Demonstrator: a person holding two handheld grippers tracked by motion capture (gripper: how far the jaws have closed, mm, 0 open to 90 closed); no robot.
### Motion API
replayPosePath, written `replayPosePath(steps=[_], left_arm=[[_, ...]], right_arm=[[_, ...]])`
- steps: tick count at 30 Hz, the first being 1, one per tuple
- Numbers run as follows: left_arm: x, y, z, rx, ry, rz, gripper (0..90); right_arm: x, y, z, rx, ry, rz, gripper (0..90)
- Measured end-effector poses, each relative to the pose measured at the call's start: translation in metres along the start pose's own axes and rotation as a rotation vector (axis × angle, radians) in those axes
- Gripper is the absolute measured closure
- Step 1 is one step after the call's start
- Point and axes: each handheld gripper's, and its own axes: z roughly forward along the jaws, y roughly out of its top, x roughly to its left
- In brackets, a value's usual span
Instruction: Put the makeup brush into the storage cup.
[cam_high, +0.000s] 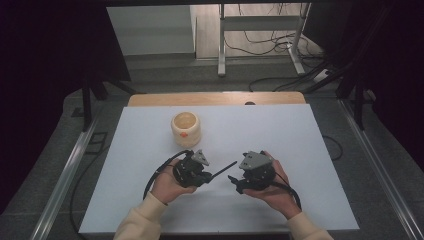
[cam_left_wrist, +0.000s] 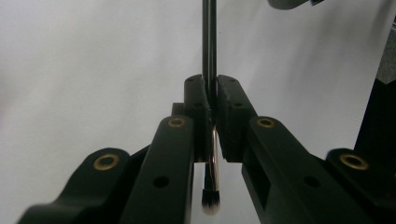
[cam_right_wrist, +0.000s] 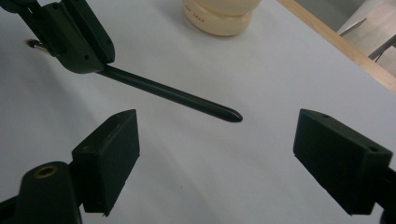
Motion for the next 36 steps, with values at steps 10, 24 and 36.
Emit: replayPosePath(steps=[10,24,36], left_arm=[[-0.005,0.003,0.007,0.019,-0.008,0.018,83.7],[-0.015,0.007,0.013,0.021,-0.028,0.032,83.6],[-0.011,0.007,0.003,-0.109,0.050,0.027,63.8]], right_arm=[[0.009,0.002,0.011,0.039,-0.003,-0.078,18.5],[0.028,0.002,0.022,0.112,0.037,-0.236,47.9],[0.024,-0.001,0.025,0.110,0.102,-0.225,76.6]])
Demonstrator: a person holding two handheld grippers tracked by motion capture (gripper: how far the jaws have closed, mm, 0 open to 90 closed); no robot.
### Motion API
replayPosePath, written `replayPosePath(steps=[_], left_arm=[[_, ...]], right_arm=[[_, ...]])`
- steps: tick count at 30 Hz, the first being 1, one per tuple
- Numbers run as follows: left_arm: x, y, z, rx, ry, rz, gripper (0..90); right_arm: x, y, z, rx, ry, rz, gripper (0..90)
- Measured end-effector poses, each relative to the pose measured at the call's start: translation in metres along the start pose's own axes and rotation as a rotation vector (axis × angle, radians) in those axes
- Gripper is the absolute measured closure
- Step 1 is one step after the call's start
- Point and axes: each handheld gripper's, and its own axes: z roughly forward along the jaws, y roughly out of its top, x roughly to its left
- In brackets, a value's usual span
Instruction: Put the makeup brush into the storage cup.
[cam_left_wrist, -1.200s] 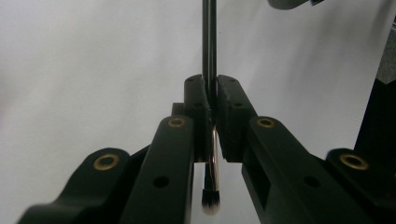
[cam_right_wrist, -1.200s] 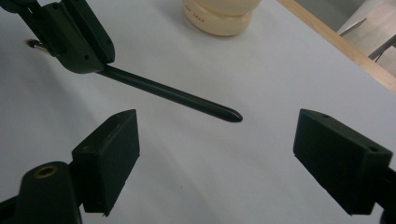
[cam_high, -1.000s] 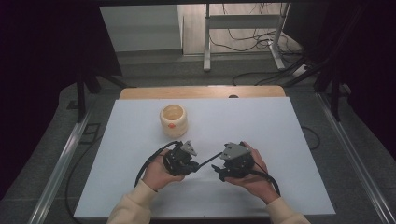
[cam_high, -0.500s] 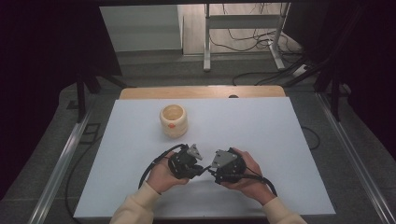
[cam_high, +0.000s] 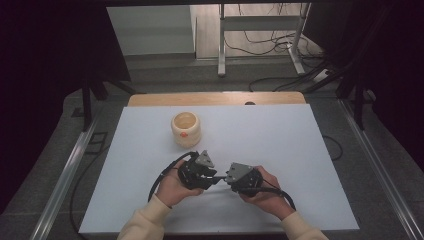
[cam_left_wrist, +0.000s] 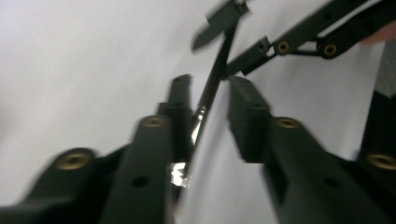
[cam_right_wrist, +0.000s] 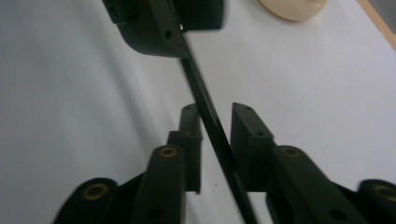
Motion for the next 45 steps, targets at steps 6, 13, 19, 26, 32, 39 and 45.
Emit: replayPosePath(steps=[6,13,19,26,32,39,45], left_arm=[[0.003,0.000,-0.007,-0.070,0.048,-0.035,39.9],[0.009,-0.002,-0.020,-0.167,0.088,-0.077,25.2],[0.015,-0.007,-0.034,-0.223,0.118,-0.117,22.2],[0.021,-0.013,-0.042,-0.247,0.127,-0.148,21.0],[0.025,-0.020,-0.048,-0.255,0.127,-0.163,21.1],[0.030,-0.030,-0.049,-0.255,0.125,-0.191,20.9],[0.034,-0.037,-0.049,-0.261,0.106,-0.230,20.2]], right_arm=[[-0.001,0.000,-0.001,-0.019,0.020,0.013,82.9],[-0.006,-0.005,-0.003,-0.036,0.020,0.054,83.1],[-0.009,-0.007,-0.007,-0.062,0.016,0.086,83.1],[-0.016,-0.013,-0.012,-0.098,0.020,0.144,83.1],[-0.019,-0.017,-0.014,-0.103,0.018,0.179,83.1],[-0.021,-0.018,-0.014,-0.113,0.013,0.193,83.1],[-0.021,-0.018,-0.015,-0.120,0.006,0.199,83.1]])
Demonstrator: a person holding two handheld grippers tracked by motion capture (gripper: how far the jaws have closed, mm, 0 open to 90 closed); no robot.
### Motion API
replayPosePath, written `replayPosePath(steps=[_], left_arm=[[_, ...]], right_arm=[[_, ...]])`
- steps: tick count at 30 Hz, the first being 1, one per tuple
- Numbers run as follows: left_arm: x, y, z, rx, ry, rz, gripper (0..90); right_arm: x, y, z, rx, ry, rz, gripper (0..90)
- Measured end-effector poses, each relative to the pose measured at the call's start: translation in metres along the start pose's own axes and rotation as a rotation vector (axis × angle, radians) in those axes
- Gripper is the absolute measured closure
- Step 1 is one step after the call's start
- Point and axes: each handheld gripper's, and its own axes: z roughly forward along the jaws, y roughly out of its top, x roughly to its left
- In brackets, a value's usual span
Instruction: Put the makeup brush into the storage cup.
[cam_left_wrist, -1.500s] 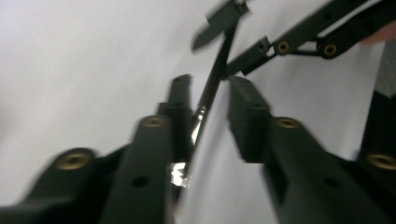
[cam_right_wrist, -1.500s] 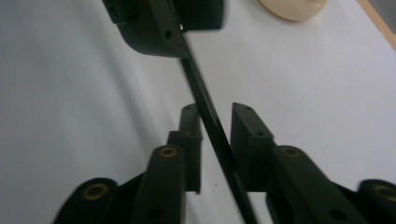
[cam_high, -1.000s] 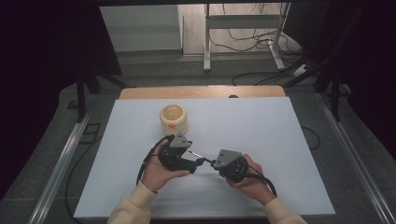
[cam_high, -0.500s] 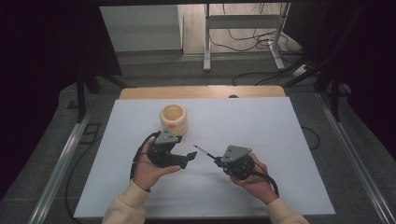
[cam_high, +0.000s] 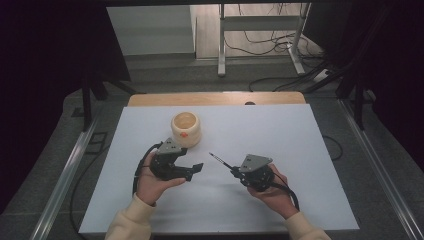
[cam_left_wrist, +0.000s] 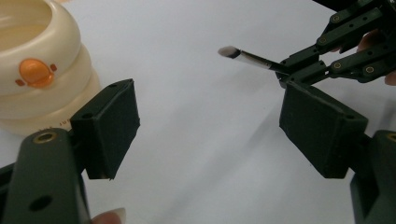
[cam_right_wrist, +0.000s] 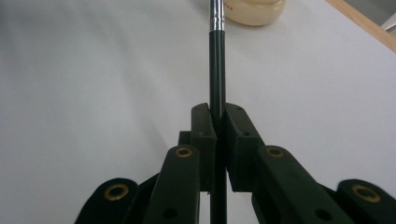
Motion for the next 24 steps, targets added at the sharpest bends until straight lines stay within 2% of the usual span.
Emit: replayPosePath(steps=[12,20,24], left_arm=[[0.016,-0.016,-0.004,0.011,0.007,-0.064,19.9],[0.017,-0.018,-0.005,-0.032,-0.033,-0.103,19.8],[0.016,-0.019,-0.002,-0.037,-0.043,-0.116,19.9]], right_arm=[[-0.004,-0.001,-0.005,-0.021,-0.022,0.016,83.1],[-0.003,0.000,-0.004,-0.036,-0.016,0.032,83.1],[-0.003,0.001,-0.005,-0.054,-0.015,0.051,83.1]])
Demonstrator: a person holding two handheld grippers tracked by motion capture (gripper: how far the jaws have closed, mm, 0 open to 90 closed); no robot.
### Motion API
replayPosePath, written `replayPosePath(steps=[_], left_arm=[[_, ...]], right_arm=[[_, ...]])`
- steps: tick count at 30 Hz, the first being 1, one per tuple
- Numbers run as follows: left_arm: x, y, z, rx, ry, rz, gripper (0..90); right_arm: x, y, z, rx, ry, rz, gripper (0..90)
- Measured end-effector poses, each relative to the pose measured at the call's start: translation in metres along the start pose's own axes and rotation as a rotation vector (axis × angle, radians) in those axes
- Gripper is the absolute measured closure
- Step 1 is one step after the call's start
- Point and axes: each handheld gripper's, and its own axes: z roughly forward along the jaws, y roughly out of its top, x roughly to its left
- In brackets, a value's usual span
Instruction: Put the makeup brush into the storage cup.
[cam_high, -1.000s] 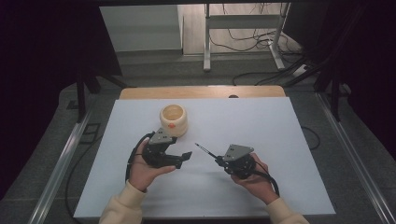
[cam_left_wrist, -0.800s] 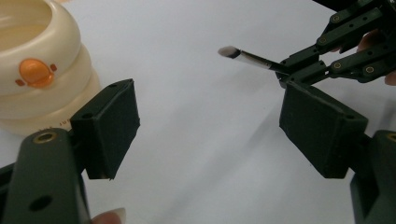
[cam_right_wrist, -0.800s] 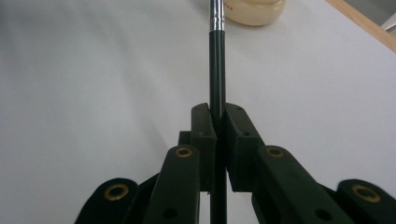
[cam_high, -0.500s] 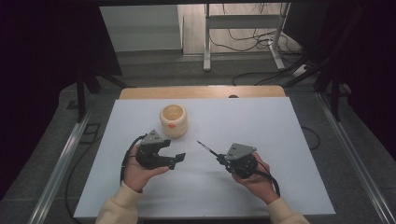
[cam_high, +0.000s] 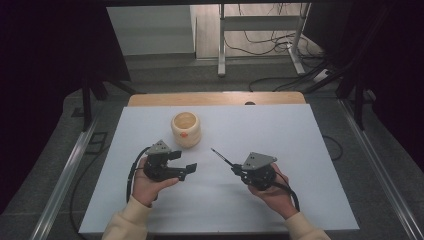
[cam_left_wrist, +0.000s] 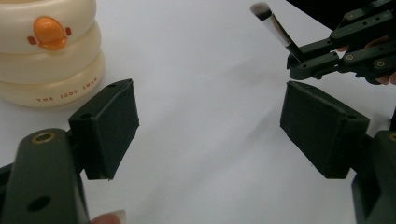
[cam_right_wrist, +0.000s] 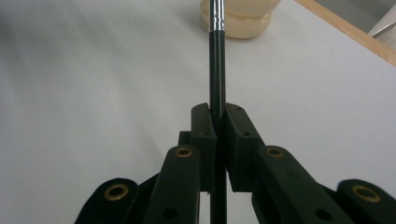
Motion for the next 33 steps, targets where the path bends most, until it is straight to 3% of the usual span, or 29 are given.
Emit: replayPosePath(steps=[10,14,33], left_arm=[[-0.004,0.000,0.009,-0.038,-0.049,-0.043,20.1],[-0.008,0.001,0.013,-0.047,-0.059,-0.039,20.2],[-0.021,0.007,0.037,-0.103,-0.133,-0.082,24.5]], right_arm=[[-0.001,0.001,-0.002,-0.039,-0.006,0.035,83.1],[-0.001,0.001,-0.002,-0.047,0.003,0.043,83.1],[0.004,0.003,0.002,-0.061,0.006,0.038,83.0]])
